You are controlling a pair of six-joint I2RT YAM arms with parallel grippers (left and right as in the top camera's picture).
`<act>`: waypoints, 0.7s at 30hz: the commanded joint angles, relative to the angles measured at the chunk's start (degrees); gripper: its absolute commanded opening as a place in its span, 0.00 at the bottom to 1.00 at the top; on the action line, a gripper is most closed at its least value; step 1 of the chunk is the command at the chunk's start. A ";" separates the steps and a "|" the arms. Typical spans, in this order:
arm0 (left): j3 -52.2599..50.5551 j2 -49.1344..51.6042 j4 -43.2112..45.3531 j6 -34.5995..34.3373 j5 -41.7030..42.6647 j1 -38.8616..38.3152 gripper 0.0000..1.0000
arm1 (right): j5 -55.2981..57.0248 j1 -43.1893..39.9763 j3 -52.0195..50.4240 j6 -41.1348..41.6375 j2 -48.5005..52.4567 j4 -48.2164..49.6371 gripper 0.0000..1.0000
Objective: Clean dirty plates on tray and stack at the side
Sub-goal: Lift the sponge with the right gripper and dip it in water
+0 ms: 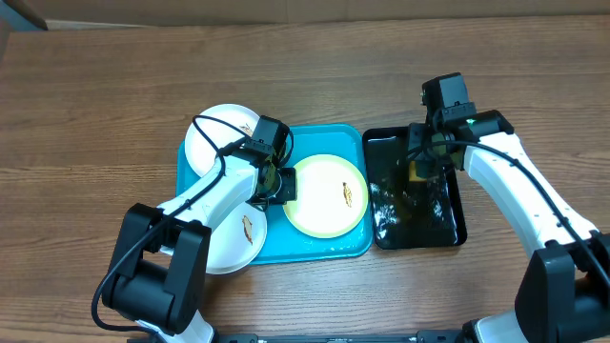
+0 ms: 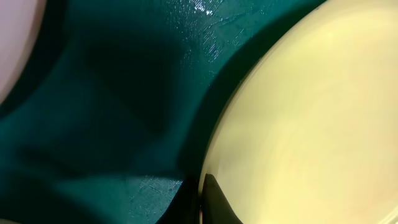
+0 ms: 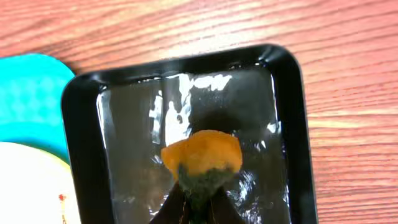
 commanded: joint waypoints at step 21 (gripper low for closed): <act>1.49 0.02 0.42 -9.38 -4.61 -0.04 0.04 | -1.05 -1.29 0.39 7.41 -0.37 0.26 0.04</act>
